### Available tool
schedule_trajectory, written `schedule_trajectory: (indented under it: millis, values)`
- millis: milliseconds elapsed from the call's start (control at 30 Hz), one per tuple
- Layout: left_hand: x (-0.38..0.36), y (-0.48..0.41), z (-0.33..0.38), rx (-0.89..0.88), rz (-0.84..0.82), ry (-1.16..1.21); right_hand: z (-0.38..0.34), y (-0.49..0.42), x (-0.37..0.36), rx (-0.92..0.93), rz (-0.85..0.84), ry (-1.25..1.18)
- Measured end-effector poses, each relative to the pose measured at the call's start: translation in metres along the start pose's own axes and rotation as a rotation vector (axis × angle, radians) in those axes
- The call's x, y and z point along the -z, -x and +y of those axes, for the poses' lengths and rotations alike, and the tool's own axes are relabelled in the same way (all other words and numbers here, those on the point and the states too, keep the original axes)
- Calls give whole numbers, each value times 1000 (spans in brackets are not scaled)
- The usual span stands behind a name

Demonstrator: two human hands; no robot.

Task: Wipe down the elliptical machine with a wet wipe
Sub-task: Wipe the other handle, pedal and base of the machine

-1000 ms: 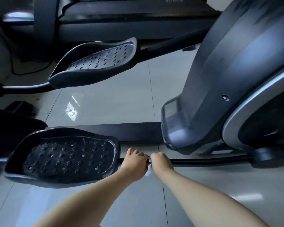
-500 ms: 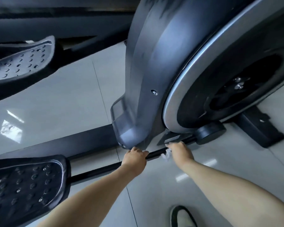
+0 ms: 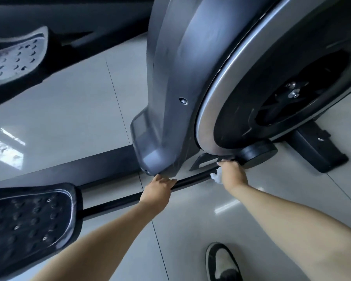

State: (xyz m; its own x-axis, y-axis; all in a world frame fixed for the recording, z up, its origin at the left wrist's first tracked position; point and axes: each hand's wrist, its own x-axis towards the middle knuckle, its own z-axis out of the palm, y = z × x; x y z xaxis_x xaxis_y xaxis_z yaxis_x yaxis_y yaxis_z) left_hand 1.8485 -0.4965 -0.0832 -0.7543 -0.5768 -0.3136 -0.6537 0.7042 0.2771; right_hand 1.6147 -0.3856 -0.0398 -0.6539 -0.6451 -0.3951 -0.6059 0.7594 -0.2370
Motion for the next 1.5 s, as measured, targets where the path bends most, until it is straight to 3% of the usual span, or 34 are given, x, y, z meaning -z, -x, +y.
schedule_trajectory:
  millis: [167,300,533,700,933,1000,1067,1133,1233,1333,1433,1500]
  values:
    - [3,12,-16,-32,15,76,-50,31,-40,175,-70,-72]
    - [5,35,-43,46,25,96,-73,37,-66,251,-109,-69]
    - [7,74,-86,128,140,234,-123,55,-88,382,-138,-10]
    - [13,101,-87,179,325,425,-180,81,-115,474,-200,-207]
    - [27,144,-98,745,262,896,-243,103,-120,531,-337,-559]
    - [21,152,-100,861,256,1279,-252,110,-122,550,-390,-564]
    - [15,156,-103,917,337,1699,-262,118,-126,604,-424,-517]
    - [9,157,-104,940,438,1934,-268,125,-132,625,-455,-490]
    - [3,156,-98,995,582,2108,-274,129,-138,590,-547,-445]
    - [-8,162,-95,1019,698,2129,-277,138,-140,572,-654,-457]
    - [-19,170,-110,1091,739,2128,-275,137,-132,652,-376,-321]
    - [-22,174,-120,1206,733,2111,-267,126,-124,696,-217,-96]
